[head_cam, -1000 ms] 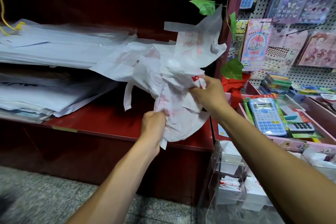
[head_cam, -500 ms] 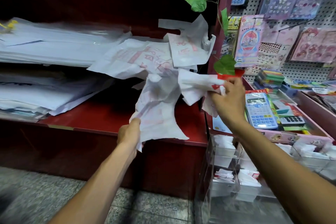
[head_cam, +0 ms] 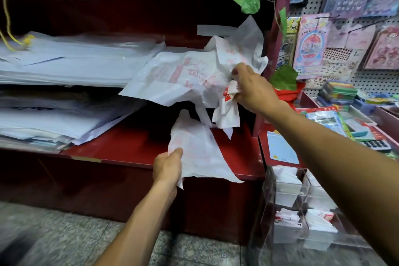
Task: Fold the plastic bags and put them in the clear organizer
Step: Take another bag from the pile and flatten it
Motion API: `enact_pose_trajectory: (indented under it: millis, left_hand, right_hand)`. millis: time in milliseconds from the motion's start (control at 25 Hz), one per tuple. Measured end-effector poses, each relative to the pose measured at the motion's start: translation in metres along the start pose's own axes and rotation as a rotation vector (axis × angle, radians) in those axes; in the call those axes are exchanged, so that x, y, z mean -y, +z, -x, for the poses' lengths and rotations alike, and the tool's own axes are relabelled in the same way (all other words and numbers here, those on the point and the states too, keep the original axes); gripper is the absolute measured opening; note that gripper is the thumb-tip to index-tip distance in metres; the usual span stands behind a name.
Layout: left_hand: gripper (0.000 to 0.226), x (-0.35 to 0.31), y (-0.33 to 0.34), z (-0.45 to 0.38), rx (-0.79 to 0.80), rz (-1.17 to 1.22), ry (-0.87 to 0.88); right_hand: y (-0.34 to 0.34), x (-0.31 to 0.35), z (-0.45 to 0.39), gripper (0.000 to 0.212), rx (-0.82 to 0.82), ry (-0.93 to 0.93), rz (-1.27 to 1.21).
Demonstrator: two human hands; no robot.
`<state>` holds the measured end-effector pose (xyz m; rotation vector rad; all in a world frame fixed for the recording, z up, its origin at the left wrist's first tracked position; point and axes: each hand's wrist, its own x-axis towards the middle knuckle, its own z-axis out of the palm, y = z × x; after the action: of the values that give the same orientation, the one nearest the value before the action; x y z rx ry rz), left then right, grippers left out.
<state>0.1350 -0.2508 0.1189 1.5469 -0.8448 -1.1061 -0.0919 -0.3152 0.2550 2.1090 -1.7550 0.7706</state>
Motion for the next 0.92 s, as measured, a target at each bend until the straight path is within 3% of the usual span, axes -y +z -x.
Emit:
enact_pose_trajectory:
  millis: [80, 200, 280, 360, 440, 680, 800, 920]
  left_hand:
    - [0.02, 0.001, -0.001, -0.003, 0.014, 0.006, 0.013]
    - [0.019, 0.0, -0.004, -0.006, 0.012, 0.011, 0.034]
    - [0.019, -0.001, -0.005, -0.007, 0.02, 0.006, 0.044]
    - [0.021, -0.002, -0.005, -0.006, 0.03, -0.011, 0.067]
    - [0.022, -0.003, -0.006, -0.006, 0.033, -0.051, 0.122]
    - [0.032, -0.008, -0.003, 0.005, 0.053, -0.162, 0.281]
    - [0.032, -0.01, 0.004, 0.017, 0.072, -0.199, 0.323]
    - [0.022, -0.011, 0.015, 0.028, 0.113, -0.223, 0.368]
  right_hand:
    - [0.002, 0.009, -0.007, 0.057, -0.077, -0.024, 0.003]
    - [0.006, 0.026, -0.02, 0.083, -0.067, -0.109, 0.154]
    - [0.01, 0.032, -0.026, 0.07, -0.058, -0.111, 0.213]
    - [0.011, 0.033, -0.028, 0.03, -0.109, -0.115, 0.22]
    - [0.014, 0.031, -0.024, 0.007, -0.175, -0.049, 0.047]
    - [0.01, 0.015, 0.03, 0.013, -0.26, 0.277, -0.868]
    - [0.002, -0.008, 0.068, 0.034, -0.293, 0.413, -0.897]
    - [-0.009, -0.049, 0.103, 0.038, -0.259, 0.488, -0.64]
